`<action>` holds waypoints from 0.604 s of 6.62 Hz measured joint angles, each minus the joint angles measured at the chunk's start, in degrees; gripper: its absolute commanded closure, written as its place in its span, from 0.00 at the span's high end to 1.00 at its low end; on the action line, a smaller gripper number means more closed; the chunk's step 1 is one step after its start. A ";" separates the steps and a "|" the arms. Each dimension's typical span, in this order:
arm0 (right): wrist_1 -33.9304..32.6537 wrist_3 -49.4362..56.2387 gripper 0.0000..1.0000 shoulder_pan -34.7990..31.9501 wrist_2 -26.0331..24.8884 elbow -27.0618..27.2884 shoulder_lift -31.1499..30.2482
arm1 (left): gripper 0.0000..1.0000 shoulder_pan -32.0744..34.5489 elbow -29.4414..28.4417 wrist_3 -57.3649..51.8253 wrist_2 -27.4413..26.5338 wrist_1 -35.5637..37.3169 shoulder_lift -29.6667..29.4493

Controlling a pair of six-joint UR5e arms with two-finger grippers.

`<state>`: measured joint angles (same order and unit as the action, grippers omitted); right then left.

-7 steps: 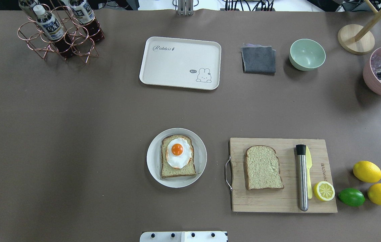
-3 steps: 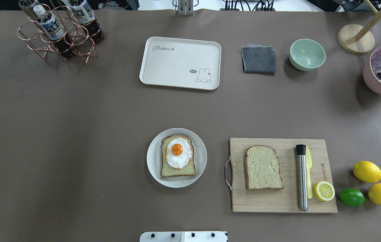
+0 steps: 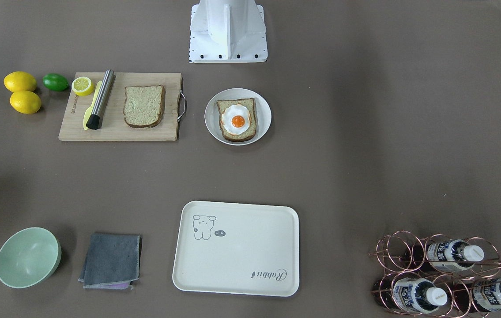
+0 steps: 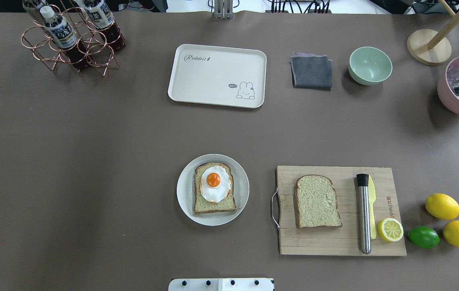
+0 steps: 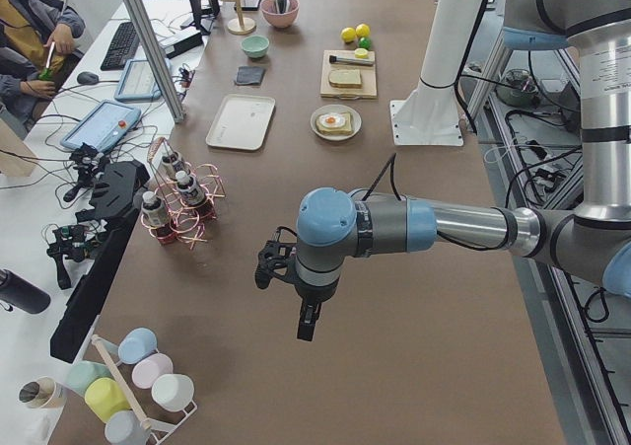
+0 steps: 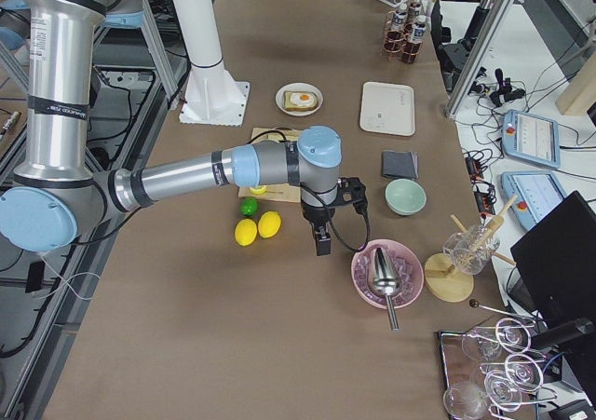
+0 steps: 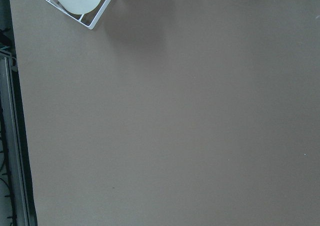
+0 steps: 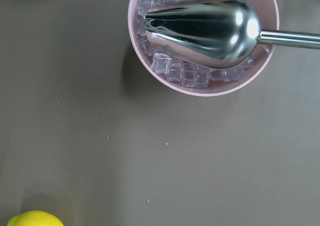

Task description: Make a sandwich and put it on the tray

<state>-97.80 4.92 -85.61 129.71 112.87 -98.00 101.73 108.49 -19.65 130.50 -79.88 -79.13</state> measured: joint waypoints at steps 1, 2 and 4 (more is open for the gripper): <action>0.19 -0.05 1.00 0.00 0.92 0.37 -0.15 | 0.97 -0.18 0.75 0.04 0.06 0.05 0.55; 0.33 -0.08 1.00 0.11 2.66 0.63 -0.19 | 0.97 -0.35 1.72 0.05 0.11 0.11 1.05; 0.39 -0.32 1.00 1.20 6.66 1.62 -0.18 | 0.97 -0.72 2.63 0.05 0.18 0.17 1.35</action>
<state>-97.41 4.60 -84.41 136.37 114.48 -98.19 101.01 111.11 -19.60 130.68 -79.71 -77.78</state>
